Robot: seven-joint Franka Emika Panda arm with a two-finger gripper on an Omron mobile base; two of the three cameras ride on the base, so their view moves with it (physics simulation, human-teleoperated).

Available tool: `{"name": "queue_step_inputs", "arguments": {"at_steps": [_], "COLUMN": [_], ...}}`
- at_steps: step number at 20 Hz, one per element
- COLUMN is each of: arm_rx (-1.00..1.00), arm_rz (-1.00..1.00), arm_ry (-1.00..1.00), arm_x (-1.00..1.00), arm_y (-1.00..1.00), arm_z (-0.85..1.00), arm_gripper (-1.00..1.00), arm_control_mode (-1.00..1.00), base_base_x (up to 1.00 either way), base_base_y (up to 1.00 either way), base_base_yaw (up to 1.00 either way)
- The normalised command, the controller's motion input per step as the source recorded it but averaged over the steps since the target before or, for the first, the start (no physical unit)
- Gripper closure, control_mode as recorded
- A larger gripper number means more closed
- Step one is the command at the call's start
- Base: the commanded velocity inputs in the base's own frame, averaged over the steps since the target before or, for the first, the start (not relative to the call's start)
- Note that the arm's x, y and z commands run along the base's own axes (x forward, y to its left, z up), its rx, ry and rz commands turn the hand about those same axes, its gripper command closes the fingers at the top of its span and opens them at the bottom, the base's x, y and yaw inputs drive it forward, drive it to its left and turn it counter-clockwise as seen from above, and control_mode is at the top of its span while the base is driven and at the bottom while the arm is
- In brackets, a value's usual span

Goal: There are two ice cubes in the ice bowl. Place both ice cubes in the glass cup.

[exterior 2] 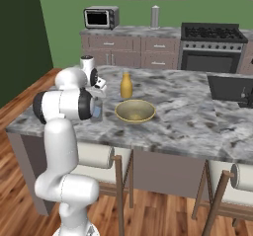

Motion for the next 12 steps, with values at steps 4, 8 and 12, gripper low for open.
{"name": "queue_step_inputs", "arguments": {"at_steps": [4, 8, 12], "arm_rx": [0.0, 0.0, 0.0], "arm_rz": [0.0, 0.0, 0.0], "arm_ry": [0.0, 0.0, 0.0], "arm_x": [-0.02, -0.11, 0.0], "arm_y": [0.0, 0.0, 0.0], "arm_z": [0.0, 0.0, 0.0], "arm_gripper": [1.0, 1.0, 1.0], "arm_control_mode": [-1.0, -1.0, -1.0], "base_base_x": [0.0, 0.0, 0.0], "base_base_y": [0.0, 0.0, 0.0], "base_base_yaw": [0.0, 0.0, 0.0]}}
